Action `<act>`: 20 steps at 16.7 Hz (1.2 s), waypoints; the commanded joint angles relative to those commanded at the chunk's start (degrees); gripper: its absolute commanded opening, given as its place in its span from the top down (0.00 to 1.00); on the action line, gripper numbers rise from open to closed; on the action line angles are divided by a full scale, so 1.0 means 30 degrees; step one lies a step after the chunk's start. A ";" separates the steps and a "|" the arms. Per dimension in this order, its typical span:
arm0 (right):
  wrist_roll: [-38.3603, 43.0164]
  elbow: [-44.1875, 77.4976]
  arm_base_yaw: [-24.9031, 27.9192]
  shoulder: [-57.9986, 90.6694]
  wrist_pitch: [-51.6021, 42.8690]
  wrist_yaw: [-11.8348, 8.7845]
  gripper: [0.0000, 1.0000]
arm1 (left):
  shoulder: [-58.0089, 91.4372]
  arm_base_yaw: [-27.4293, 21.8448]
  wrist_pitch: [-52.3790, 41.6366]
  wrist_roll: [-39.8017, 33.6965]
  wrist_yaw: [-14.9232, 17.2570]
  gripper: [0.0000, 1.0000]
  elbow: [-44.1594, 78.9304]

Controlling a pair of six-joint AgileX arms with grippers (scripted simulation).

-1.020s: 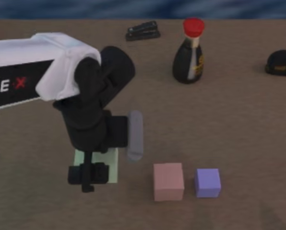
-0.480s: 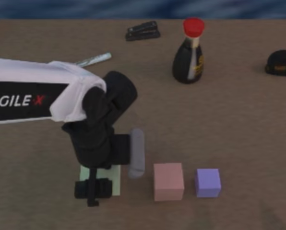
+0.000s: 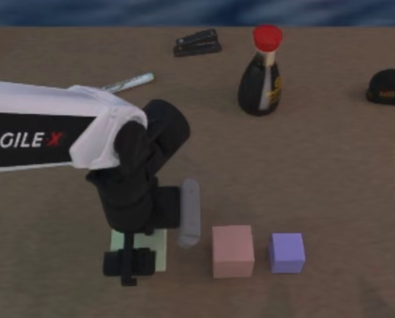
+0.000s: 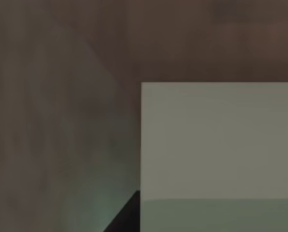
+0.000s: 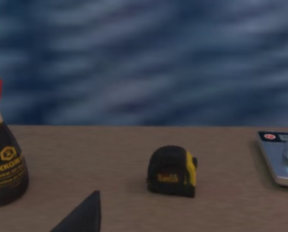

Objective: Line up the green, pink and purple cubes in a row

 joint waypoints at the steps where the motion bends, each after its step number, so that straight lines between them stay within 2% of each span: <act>1: 0.0000 0.0000 0.0000 0.0000 0.0000 0.0000 0.00 | 0.0000 0.0000 0.0000 0.0000 0.0000 0.32 0.0000; 5: 0.0000 0.0000 0.0000 0.0000 0.0000 0.0000 0.00 | 0.0000 0.0000 0.0000 0.0000 0.0000 0.02 0.0000; 6: 0.0000 0.0000 0.0000 0.0000 0.0000 0.0000 0.00 | 0.0000 0.0000 0.0000 0.0000 0.0000 0.00 0.0000; 15: 0.0000 0.0000 0.0000 0.0000 0.0000 0.0000 0.00 | -0.0033 0.0025 -0.0068 0.0015 0.0000 0.00 0.0066; 20: 0.0000 0.0000 0.0000 0.0000 0.0000 0.0000 0.00 | -0.1043 0.0237 -0.3265 0.0008 0.0013 0.00 0.1987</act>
